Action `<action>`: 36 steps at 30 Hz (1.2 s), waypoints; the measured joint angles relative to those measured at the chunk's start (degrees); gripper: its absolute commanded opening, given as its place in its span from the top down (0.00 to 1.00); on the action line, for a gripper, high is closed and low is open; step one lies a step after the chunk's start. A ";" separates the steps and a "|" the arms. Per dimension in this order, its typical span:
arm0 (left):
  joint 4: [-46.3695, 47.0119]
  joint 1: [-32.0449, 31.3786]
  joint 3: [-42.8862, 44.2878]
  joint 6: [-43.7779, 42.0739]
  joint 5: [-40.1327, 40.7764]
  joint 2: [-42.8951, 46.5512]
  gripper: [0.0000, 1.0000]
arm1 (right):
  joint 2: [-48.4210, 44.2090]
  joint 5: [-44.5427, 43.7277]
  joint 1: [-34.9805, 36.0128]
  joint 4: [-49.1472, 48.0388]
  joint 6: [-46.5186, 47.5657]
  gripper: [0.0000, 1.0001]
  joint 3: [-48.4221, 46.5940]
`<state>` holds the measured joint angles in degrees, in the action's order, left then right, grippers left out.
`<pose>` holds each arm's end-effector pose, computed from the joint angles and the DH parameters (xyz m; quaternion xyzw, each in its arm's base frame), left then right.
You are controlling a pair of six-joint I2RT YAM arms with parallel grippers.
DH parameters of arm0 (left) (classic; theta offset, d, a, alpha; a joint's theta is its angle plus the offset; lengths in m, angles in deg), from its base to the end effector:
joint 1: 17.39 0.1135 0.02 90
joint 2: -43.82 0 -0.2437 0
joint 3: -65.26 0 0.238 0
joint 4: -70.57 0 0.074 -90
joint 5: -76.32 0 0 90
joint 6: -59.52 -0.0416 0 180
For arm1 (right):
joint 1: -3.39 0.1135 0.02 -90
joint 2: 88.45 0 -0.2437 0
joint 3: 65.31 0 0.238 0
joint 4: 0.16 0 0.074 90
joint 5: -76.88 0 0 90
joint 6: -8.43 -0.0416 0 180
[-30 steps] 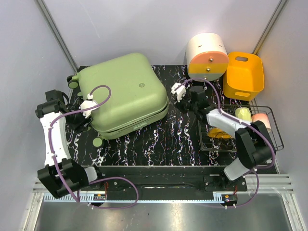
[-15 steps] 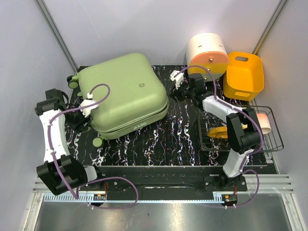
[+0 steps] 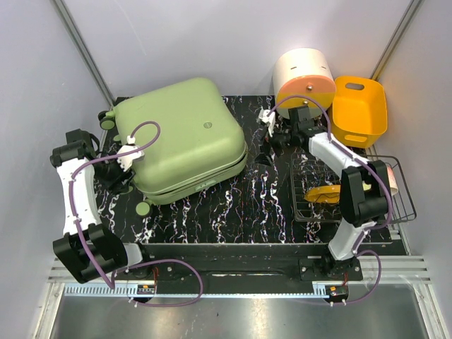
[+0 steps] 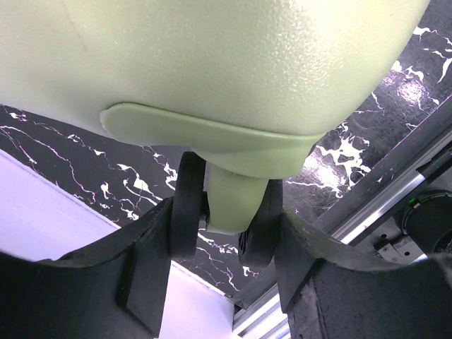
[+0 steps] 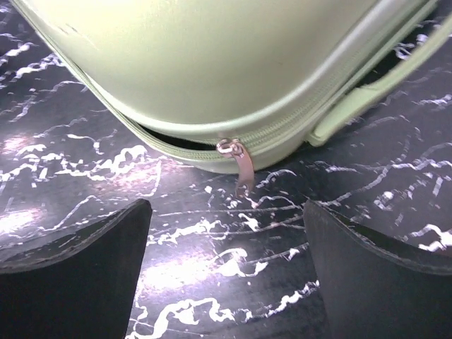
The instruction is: Open, take out, and arrange the luggage
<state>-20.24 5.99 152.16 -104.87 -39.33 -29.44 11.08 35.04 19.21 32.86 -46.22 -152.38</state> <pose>0.1961 0.0652 0.2943 0.4396 0.8638 -0.0630 0.2378 0.3418 0.1291 0.2299 -0.5043 0.6953 0.3135 0.4049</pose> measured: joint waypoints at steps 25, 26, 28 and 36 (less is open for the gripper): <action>-0.46 0.11 0.39 -0.15 -0.17 -0.39 0.68 | 20.61 12.00 -0.07 21.57 7.56 0.61 -21.94; -0.48 0.11 0.42 -0.15 -0.20 -0.39 0.68 | 20.61 12.11 -0.07 21.94 8.02 0.65 -22.01; -0.48 0.11 0.44 -0.15 -0.20 -0.39 0.69 | 20.61 12.55 -0.07 22.95 8.70 0.78 -22.03; -0.50 0.13 0.44 -0.11 -0.22 -0.39 0.69 | 20.41 12.37 -0.55 23.39 9.99 1.00 -21.99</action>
<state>-20.74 6.12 152.60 -104.98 -39.55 -29.83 31.49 47.41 18.66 56.25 -36.23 -174.36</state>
